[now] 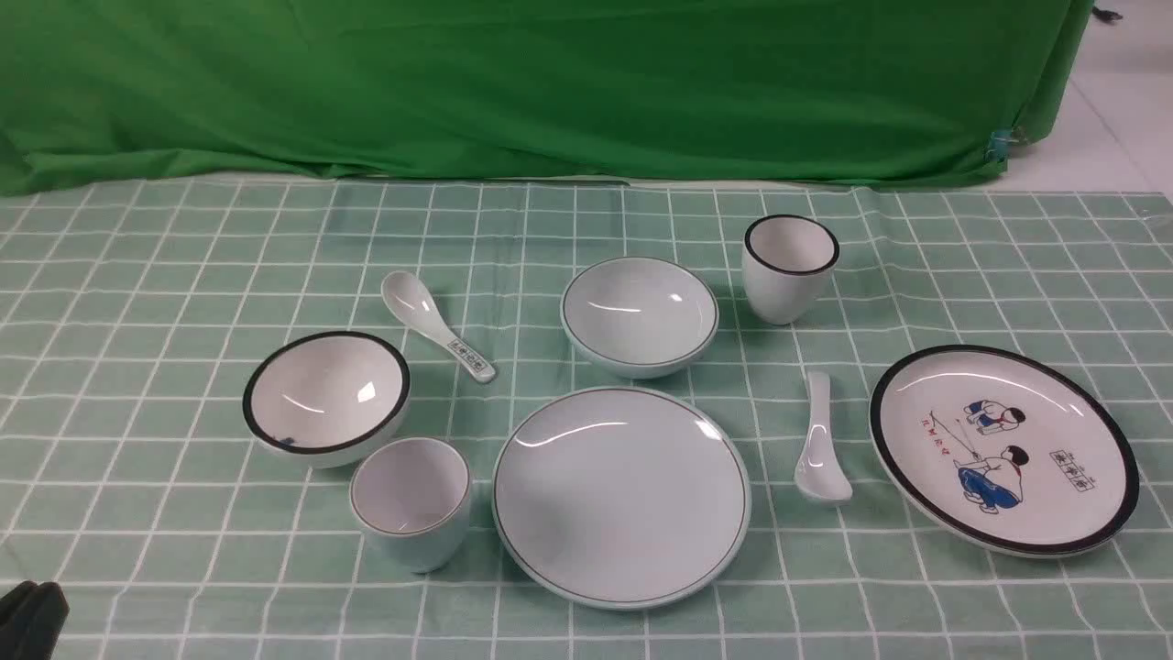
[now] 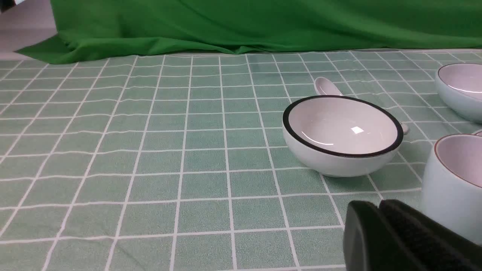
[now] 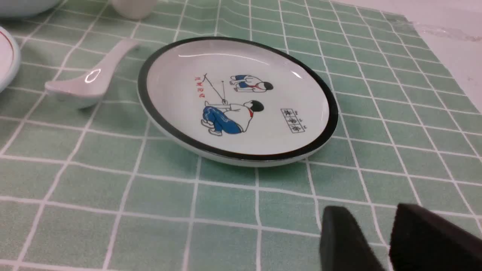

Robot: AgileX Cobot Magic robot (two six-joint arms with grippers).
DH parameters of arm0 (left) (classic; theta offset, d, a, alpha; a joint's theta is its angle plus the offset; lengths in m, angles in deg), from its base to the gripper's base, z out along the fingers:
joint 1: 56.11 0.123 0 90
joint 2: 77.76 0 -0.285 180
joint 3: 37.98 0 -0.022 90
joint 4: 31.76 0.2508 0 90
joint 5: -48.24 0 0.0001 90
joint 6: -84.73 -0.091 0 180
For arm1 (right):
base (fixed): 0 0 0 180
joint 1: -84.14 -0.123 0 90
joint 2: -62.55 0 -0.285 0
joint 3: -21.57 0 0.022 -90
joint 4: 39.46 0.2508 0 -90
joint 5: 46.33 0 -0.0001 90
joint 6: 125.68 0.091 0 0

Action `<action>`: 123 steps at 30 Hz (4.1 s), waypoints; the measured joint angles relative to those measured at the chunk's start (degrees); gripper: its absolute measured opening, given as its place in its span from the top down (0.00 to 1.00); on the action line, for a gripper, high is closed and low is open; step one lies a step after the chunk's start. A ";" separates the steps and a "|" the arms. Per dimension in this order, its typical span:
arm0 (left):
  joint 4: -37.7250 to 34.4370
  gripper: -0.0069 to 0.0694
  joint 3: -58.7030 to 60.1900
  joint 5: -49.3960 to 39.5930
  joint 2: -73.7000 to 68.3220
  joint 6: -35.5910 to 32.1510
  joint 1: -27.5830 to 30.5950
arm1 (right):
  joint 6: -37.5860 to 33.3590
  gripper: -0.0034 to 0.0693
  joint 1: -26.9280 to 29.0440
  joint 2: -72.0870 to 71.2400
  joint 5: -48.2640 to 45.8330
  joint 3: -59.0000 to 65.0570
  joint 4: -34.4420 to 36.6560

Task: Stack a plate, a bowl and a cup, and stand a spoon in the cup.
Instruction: Use the left arm to grab a blue rice bowl, then use the left arm to put the blue rice bowl into the blue large plate in the middle

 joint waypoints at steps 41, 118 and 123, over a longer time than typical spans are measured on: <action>-13.59 0.89 0.00 40.97 0.00 30.31 0.00 | 34.24 0.62 -0.65 -0.04 28.02 0.01 16.98; -1.18 0.88 -103.44 -24.21 -125.16 13.16 -22.25 | 5.05 0.91 -14.75 52.98 -32.92 -58.08 11.26; -0.86 0.88 -103.26 -30.98 -115.12 11.57 -21.79 | 5.05 0.90 -14.75 52.98 -32.92 -58.08 11.26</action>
